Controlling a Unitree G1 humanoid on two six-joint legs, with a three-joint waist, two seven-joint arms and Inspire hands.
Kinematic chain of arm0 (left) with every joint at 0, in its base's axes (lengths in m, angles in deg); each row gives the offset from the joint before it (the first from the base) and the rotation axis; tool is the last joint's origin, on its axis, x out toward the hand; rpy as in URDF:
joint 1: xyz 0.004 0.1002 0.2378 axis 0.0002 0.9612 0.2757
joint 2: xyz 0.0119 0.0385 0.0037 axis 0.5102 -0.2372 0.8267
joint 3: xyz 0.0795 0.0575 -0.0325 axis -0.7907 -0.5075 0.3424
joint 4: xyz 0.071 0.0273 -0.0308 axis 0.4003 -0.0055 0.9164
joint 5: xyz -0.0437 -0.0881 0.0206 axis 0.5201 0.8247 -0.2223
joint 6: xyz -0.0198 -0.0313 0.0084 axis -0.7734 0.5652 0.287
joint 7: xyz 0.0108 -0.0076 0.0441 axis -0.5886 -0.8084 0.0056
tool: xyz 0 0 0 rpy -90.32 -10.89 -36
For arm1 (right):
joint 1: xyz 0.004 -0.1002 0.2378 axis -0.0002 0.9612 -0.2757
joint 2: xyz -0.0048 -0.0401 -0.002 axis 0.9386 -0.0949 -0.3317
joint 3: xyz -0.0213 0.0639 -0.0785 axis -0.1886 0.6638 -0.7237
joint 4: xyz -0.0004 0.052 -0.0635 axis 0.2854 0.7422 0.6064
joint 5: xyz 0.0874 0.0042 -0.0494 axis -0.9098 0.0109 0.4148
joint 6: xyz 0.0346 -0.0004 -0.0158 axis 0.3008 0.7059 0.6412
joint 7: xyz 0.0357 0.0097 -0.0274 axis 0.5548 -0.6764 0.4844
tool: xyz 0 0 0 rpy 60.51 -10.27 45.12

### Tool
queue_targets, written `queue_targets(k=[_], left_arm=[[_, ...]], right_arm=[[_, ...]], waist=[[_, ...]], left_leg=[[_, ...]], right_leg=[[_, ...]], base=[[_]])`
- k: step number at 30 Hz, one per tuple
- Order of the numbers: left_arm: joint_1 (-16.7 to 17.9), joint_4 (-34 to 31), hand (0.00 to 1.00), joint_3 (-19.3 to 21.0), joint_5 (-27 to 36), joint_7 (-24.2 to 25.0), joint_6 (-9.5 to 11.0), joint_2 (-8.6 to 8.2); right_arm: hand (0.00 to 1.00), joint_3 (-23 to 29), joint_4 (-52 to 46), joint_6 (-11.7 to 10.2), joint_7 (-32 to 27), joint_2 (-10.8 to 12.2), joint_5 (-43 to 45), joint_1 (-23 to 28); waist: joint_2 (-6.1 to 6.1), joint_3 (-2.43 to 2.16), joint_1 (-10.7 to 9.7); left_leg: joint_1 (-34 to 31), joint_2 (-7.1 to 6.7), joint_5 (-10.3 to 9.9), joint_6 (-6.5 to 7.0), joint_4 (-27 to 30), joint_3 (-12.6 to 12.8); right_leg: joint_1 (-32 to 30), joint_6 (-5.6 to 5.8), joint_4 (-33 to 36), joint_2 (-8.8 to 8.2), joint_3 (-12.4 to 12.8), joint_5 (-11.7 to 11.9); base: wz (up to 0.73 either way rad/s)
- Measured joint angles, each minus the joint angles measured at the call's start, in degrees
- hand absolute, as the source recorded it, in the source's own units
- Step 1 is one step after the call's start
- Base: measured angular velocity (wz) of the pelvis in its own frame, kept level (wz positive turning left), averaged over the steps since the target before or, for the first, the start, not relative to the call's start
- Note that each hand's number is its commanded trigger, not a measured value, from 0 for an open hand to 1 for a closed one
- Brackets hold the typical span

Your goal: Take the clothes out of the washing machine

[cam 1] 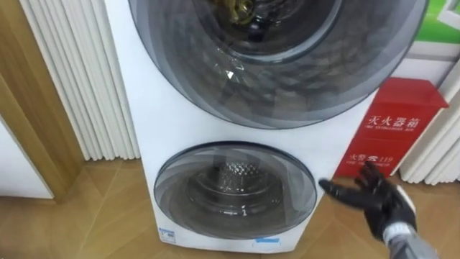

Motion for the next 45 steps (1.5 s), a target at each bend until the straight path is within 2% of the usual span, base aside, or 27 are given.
queue_targets(k=[3, 9, 12, 15, 19, 24, 27, 38, 40, 45], left_arm=[[0.2, -0.6, 0.00, 0.0, -4.6, 0.0, -1.1, 0.05], [0.5, -1.3, 0.00, 0.2, -8.4, 0.2, -2.2, 0.28], [0.9, -1.3, 0.00, 0.3, -9.9, 0.3, -2.3, 0.40], [1.0, -1.3, 0.00, 0.3, -11.4, 0.3, -3.3, 1.00], [0.7, -1.3, 0.00, 0.1, -11.4, 0.8, -4.0, 1.19], [0.5, -1.4, 0.00, -0.1, -11.4, 0.8, -4.7, 1.77], [0.4, -1.3, 0.00, -0.1, -11.7, 1.1, -5.1, 1.78], [0.1, -1.3, 0.00, -1.7, -12.1, 1.3, -5.5, 2.21], [0.0, -1.3, 0.00, -1.6, -12.5, 1.3, -5.5, 2.21], [-0.2, -1.7, 0.00, -1.0, -13.3, 1.3, -5.6, 2.21]], right_arm=[[0.00, 0.0, -4.1, 0.0, -1.6, -1.1, 0.2, -1.5], [0.00, -0.1, -8.9, 0.2, -3.4, -4.3, 1.4, -4.2], [0.00, 0.0, -11.5, 0.2, -4.1, -4.8, 0.2, -6.1], [0.00, -0.2, -11.6, 1.1, -5.0, -5.3, 0.2, -7.7], [0.00, -1.0, -10.6, 2.0, -5.0, -6.4, -1.1, -9.8], [0.00, -4.9, -9.9, 2.7, -4.7, -10.7, -1.7, -11.1], [0.00, -5.4, -9.4, 2.7, -4.6, -11.3, -3.2, -11.6], [0.00, -5.4, -9.6, 2.7, -4.3, -11.6, -2.9, -11.7], [0.00, -5.4, -10.7, 3.1, -4.8, -11.6, -2.7, -11.7], [0.00, -5.4, -15.0, 5.9, -6.0, -11.5, -1.0, -11.4]], waist=[[0.15, -0.18, 0.6], [-0.11, -0.49, 1.4], [-0.41, -0.45, 1.4], [-1.81, -0.35, 1.3], [-1.83, -0.36, 1.2], [-1.71, -0.35, 1.3], [-1.70, -0.34, 1.3], [-1.72, -0.35, 1.3], [-1.75, -0.36, 1.2], [-1.70, -0.42, 0.7]], left_leg=[[-0.3, 0.02, 0.0, 0.00, 0.1, -0.1], [-0.2, -0.07, 0.0, -0.03, 0.1, -1.0], [-0.1, -0.06, 0.0, -0.03, 0.1, -1.0], [-0.3, -0.07, 0.0, -0.04, 0.2, -1.3], [-0.8, -0.10, 0.0, -0.03, 0.6, -1.5], [-1.8, 0.02, 0.1, -0.09, 1.1, -1.4], [-2.3, 0.05, 0.1, -0.13, 1.5, -1.3], [-2.9, 0.07, 0.1, -0.13, 1.9, -1.2], [-3.4, 0.06, 0.1, -0.13, 2.0, -1.2], [-3.8, 0.10, 0.1, -0.13, 2.0, -0.9]], right_leg=[[-0.2, 0.00, -0.1, 0.03, -0.4, 0.0], [0.2, 0.00, 0.0, 0.01, -1.5, 0.0], [0.3, 0.00, -0.1, 0.01, -1.5, 0.0], [0.5, 0.00, -0.3, 0.08, -1.5, 0.0], [-0.2, 0.00, 0.1, 0.05, -1.5, 0.0], [-1.1, 0.00, 0.6, 0.13, -1.7, 0.0], [-1.3, 0.00, 0.6, 0.09, -2.4, 0.0], [-2.0, 0.00, 0.6, 0.09, -2.4, 0.0], [-2.5, 0.00, 0.6, 0.08, -2.4, 0.0], [-3.0, 0.00, 0.7, 0.07, -2.3, 0.0]], base=[[0.06], [0.08], [-0.01], [0.03], [0.00], [-0.01], [-0.02], [0.00], [-0.02], [-0.02]])
